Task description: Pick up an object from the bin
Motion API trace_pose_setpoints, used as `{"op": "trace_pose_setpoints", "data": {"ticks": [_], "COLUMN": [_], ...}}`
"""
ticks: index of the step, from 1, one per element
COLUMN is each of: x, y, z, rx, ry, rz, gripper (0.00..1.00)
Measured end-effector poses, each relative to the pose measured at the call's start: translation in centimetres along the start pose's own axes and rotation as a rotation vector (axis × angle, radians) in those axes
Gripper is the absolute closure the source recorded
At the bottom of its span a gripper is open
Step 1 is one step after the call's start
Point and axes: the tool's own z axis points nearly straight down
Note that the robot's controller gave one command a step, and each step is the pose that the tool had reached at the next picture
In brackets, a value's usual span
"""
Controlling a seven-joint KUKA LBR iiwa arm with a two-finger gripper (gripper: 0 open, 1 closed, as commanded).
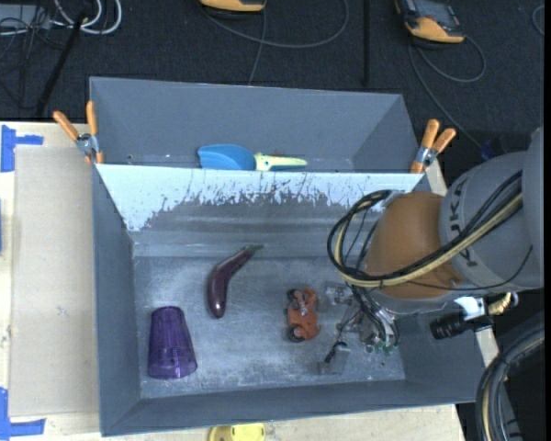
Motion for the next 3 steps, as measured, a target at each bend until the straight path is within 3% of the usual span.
{"op": "trace_pose_setpoints", "data": {"ticks": [1, 2, 3], "x": [-5.2, -7.4, -6.1], "y": [2.1, 1.6, 0.9], "z": [0.0, -0.3, -0.5], "rx": [-0.001, 0.0, 0.0], "ry": [0.0, 0.0, 0.0], "rz": [0.016, 0.07, 0.088], "gripper": [0.0, 1.0, 0.0]}}
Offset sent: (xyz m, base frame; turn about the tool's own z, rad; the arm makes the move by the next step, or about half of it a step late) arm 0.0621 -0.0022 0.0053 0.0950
